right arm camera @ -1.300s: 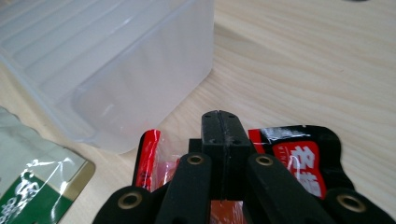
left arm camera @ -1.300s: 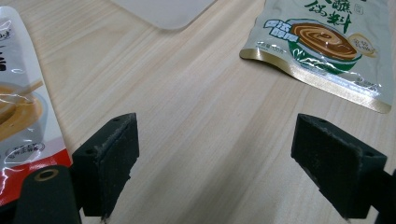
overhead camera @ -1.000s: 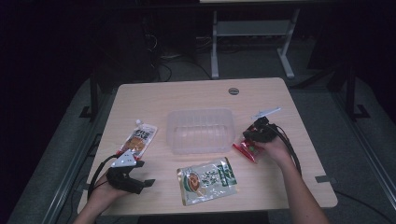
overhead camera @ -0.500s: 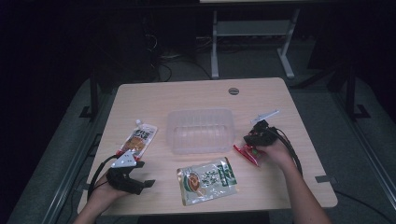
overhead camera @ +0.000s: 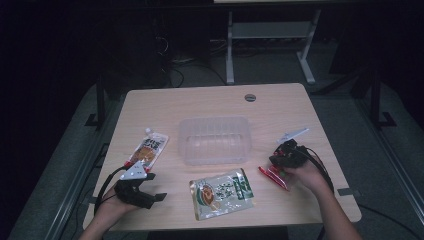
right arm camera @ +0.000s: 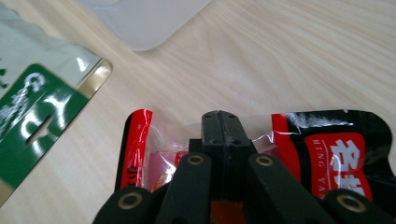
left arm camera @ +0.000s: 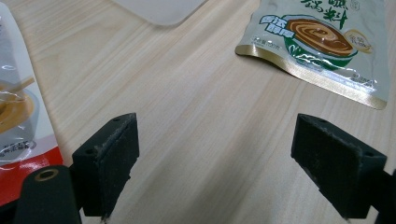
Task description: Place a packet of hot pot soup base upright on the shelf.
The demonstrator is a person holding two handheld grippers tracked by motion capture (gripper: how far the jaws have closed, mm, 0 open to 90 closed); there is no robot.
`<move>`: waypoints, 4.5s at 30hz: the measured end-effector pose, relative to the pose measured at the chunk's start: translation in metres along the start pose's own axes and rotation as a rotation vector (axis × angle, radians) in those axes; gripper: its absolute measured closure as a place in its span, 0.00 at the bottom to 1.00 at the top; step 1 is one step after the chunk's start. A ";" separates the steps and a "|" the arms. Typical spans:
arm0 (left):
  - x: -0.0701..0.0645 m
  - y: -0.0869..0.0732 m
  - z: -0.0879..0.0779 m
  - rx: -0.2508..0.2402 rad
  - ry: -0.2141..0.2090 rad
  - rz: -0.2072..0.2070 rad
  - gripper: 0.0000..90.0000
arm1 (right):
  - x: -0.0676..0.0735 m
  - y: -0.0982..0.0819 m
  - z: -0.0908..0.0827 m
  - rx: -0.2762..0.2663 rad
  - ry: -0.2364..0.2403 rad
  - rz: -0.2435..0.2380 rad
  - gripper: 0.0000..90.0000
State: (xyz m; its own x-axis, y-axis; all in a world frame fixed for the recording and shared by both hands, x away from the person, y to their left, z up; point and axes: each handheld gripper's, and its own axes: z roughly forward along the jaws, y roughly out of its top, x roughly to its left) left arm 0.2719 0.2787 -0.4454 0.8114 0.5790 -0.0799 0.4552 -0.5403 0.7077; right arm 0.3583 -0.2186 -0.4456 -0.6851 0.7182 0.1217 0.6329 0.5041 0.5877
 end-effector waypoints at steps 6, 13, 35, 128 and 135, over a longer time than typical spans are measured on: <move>0.000 0.000 0.000 -0.002 0.003 -0.004 0.16 | -0.006 -0.014 -0.026 -0.070 -0.022 0.035 1.00; -0.001 0.001 0.000 0.005 0.005 0.005 0.16 | -0.025 -0.033 -0.032 -0.035 -0.071 0.074 1.00; -0.002 0.000 0.000 0.000 0.000 0.004 0.17 | 0.002 -0.030 -0.024 0.029 0.009 0.002 1.00; -0.107 0.156 0.191 0.026 -0.302 0.312 0.99 | 0.016 -0.094 -0.073 -0.174 -0.101 0.152 0.28; -0.109 0.153 0.195 0.051 -0.296 0.317 1.00 | 0.018 -0.092 -0.076 -0.205 -0.082 0.167 0.25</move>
State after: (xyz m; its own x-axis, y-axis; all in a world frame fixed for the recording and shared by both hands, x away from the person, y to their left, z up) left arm 0.3244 0.0134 -0.4650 0.9807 0.1835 -0.0671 0.1780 -0.6972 0.6944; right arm 0.2603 -0.2889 -0.4367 -0.5405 0.8239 0.1703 0.6427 0.2738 0.7155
